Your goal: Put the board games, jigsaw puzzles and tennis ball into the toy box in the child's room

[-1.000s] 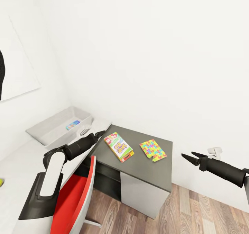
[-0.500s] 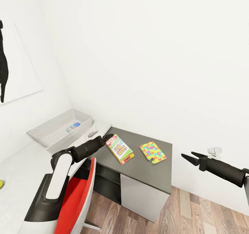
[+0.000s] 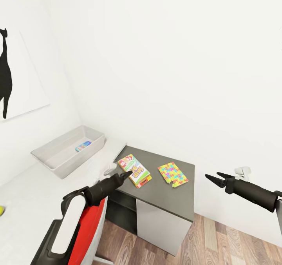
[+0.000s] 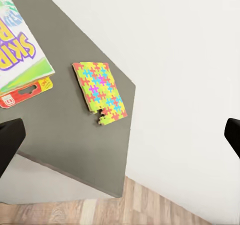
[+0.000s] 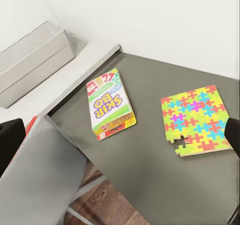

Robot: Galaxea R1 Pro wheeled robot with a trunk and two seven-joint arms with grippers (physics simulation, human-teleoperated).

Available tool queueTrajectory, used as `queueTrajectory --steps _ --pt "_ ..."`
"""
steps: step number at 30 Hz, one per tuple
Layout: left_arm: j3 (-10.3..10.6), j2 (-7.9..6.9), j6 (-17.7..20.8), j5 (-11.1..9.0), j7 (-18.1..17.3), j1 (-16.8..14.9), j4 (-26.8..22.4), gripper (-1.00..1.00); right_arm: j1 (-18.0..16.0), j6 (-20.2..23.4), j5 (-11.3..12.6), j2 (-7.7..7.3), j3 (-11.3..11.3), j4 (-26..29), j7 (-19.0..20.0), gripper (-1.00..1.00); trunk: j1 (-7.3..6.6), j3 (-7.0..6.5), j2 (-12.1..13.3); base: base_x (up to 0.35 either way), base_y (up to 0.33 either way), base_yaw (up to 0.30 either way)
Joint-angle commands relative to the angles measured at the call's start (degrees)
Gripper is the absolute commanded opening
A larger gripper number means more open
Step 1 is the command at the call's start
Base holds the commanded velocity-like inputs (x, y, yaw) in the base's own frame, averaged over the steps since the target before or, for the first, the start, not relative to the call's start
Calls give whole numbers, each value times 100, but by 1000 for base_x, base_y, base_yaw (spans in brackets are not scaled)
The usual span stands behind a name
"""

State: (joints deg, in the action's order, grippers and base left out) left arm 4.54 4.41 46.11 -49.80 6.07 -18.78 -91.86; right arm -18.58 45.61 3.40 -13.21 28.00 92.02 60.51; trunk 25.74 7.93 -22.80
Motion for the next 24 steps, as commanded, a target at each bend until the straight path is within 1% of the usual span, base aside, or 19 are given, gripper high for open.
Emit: queueTrajectory --steps 1,2,4,5,7,8,9,10,13,14,15,17,18,21,24 --pt "4 -4 -74 -67 43 95 -7 100 -6 54 21 0 4 -1 -52 100 4 9 -12 0 0 -39" --pt "4 -4 -74 -67 43 95 -7 100 -6 54 21 0 4 -1 -52 100 4 6 -12 0 0 -39" --pt "18 -13 -247 -69 16 304 -6 100 -9 56 4 -1 4 -6 -195 100 4 1 -12 0 0 -92" --pt "18 -13 -247 -69 16 304 -6 100 -9 56 4 -1 4 -6 -195 100 4 -1 -12 0 0 -112" --pt "35 -11 -387 -71 -6 533 -3 100 -14 58 -4 1 1 -16 -363 100 4 -4 -12 0 0 -160" --pt "35 -11 -387 -71 -6 533 -3 100 -14 58 -4 1 1 -16 -363 100 4 -5 -12 0 0 -174" --pt "48 -4 -442 -68 -13 635 2 100 -14 59 -6 3 -2 -25 -446 100 4 -6 -12 0 0 -196" --pt "48 -4 -442 -68 -13 635 2 100 -14 59 -6 3 -2 -25 -446 100 4 -8 -12 0 0 -196" --pt "132 11 -575 -49 -30 836 10 100 -16 60 -10 30 -54 -59 -643 100 4 -12 -12 0 0 -226" --pt "222 7 -657 -37 -35 914 15 100 -25 61 -12 64 -148 -104 -723 100 4 -14 -12 0 0 -255" --pt "222 7 -657 -37 -35 914 15 100 -25 61 -12 64 -148 -104 -723 100 4 -15 -12 0 0 -255" --pt "294 1 -766 -27 -35 963 31 100 -34 63 -13 89 -251 -185 -777 100 4 -19 -12 0 0 -263" --pt "294 1 -766 -27 -35 963 31 100 -34 63 -13 89 -251 -185 -777 100 4 -21 -12 0 0 -265" --pt "362 -9 -957 -20 -32 1006 56 100 -47 62 -18 116 -363 -309 -825 100 4 -28 -12 0 0 -272" --pt "391 -12 -1054 -17 -25 1023 75 100 -54 65 -20 124 -408 -365 -847 100 4 -35 -12 0 0 -277"
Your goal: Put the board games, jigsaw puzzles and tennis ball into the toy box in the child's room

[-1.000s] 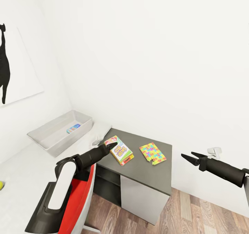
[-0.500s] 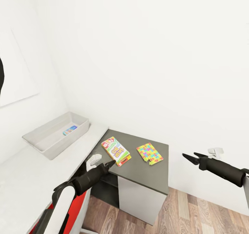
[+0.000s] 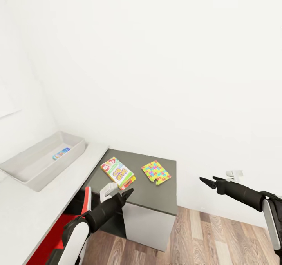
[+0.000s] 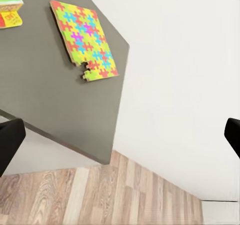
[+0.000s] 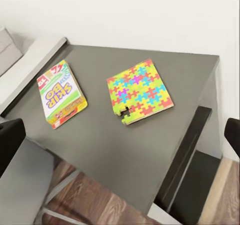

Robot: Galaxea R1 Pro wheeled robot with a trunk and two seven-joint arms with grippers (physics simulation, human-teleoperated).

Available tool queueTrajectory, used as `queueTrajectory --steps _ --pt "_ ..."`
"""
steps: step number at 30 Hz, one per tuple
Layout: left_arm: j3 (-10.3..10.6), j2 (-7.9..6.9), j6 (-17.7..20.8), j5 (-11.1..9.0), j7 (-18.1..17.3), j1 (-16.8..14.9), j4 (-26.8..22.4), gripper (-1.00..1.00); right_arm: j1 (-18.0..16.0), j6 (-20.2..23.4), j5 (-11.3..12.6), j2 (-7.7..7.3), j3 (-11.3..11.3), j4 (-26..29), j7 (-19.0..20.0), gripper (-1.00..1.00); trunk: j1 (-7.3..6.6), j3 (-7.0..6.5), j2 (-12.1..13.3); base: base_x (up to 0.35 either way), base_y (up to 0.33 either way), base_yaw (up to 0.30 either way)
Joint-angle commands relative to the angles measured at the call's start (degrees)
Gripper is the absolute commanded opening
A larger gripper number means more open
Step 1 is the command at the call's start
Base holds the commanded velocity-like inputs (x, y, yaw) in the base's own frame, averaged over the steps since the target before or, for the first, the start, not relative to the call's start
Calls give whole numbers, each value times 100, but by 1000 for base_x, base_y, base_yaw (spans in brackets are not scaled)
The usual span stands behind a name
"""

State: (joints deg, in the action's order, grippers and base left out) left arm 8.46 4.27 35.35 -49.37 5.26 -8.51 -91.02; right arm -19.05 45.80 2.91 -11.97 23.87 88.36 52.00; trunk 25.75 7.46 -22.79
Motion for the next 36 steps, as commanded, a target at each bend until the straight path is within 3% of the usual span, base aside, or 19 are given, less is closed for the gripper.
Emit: queueTrajectory --steps 1,17,36 --pt "10 0 -13 -61 55 2 1 100 -9 48 28 2 -12 -19 -10 100 4 10 -13 0 0 -279" --pt "41 -3 -151 -62 57 30 41 100 -20 42 35 20 -81 -222 -607 100 4 -23 -13 0 0 -268" --pt "28 -15 -143 -60 96 49 36 100 9 37 89 34 -99 -97 -719 100 4 -27 -13 0 0 -59"
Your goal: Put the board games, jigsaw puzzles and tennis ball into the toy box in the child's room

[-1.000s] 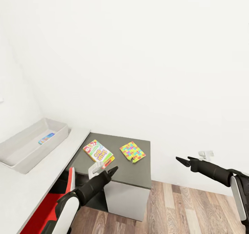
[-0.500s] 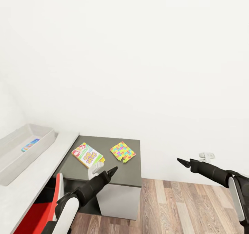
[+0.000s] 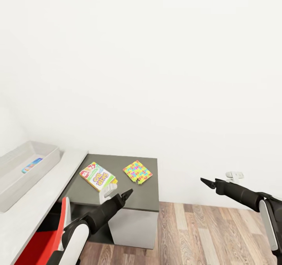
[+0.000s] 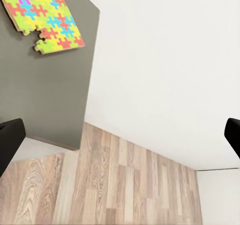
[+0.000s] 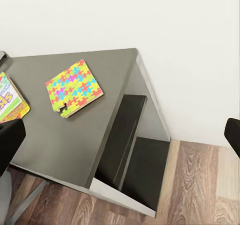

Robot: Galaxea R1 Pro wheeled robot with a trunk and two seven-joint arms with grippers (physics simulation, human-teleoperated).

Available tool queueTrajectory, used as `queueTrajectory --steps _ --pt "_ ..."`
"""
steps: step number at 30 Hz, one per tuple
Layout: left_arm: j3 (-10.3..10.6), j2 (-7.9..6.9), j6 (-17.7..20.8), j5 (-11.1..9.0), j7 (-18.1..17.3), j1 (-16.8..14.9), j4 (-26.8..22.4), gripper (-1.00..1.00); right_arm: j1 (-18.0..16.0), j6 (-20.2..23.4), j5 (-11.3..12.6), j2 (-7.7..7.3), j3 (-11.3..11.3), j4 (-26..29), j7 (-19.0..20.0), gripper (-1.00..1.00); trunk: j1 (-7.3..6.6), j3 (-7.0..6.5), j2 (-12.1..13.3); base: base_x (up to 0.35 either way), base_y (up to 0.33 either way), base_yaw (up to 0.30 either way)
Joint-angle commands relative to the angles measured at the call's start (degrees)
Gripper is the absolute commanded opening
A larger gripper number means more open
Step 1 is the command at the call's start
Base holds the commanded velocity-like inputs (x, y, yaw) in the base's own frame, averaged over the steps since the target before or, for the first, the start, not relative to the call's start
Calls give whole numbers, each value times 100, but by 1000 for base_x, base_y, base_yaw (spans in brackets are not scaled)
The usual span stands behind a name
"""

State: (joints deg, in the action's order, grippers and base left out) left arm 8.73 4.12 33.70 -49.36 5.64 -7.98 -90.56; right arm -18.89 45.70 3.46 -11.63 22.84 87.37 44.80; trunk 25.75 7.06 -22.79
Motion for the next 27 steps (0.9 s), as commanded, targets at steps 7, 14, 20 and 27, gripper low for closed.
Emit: queueTrajectory --steps 7,14,20,27 --pt "7 1 22 -58 79 -3 -7 100 -21 58 32 9 4 1 -9 100 4 13 -13 0 0 -214" --pt "4 0 35 -65 66 -5 0 100 -28 65 17 14 1 -4 -17 100 4 13 -13 0 0 -270" --pt "-20 -2 51 -70 79 -17 23 100 -34 69 -4 52 -5 -16 -23 100 4 13 -13 0 0 -286" --pt "-41 -13 39 -81 25 -8 27 100 -29 70 -4 60 -6 -5 -24 100 4 12 -13 0 0 -288"
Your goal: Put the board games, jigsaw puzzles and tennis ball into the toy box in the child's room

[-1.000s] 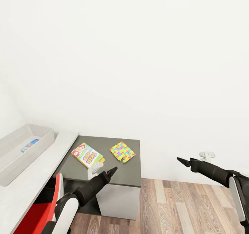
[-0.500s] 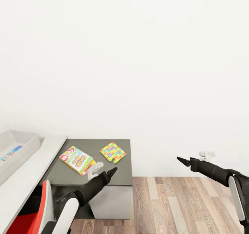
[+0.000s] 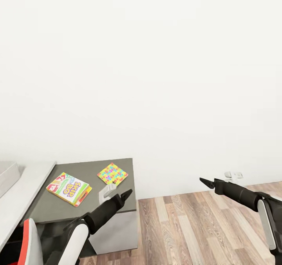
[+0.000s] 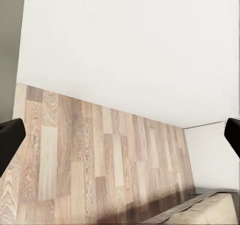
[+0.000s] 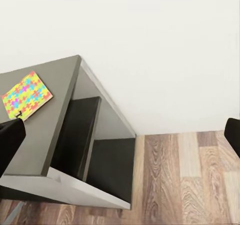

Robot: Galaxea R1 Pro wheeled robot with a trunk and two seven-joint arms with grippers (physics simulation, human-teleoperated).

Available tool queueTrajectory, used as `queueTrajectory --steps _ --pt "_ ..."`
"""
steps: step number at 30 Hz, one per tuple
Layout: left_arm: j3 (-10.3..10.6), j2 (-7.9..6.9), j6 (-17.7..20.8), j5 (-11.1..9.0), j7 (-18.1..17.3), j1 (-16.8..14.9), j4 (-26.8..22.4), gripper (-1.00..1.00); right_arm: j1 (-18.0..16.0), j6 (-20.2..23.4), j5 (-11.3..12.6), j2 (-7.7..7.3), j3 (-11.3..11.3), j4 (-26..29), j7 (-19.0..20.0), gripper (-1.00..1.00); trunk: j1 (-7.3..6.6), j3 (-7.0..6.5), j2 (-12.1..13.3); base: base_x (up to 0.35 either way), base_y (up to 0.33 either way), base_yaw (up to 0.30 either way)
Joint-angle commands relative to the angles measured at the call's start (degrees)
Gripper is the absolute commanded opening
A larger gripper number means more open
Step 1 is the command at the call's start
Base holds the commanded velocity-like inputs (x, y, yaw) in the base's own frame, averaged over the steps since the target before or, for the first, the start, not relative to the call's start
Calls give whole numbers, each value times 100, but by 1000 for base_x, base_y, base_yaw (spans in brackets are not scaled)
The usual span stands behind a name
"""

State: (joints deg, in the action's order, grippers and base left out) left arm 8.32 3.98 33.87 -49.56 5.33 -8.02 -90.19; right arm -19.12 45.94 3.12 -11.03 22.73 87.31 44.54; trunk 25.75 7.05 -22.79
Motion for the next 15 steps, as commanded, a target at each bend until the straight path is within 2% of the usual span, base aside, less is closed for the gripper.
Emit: queueTrajectory --steps 1,15 --pt "-5 -1 20 -61 50 -1 -9 100 -6 46 30 1 5 4 3 100 4 12 -13 0 0 -288" --pt "-6 0 13 -20 190 -24 76 100 -1 46 30 4 4 26 3 100 4 -9 -13 0 0 -288"
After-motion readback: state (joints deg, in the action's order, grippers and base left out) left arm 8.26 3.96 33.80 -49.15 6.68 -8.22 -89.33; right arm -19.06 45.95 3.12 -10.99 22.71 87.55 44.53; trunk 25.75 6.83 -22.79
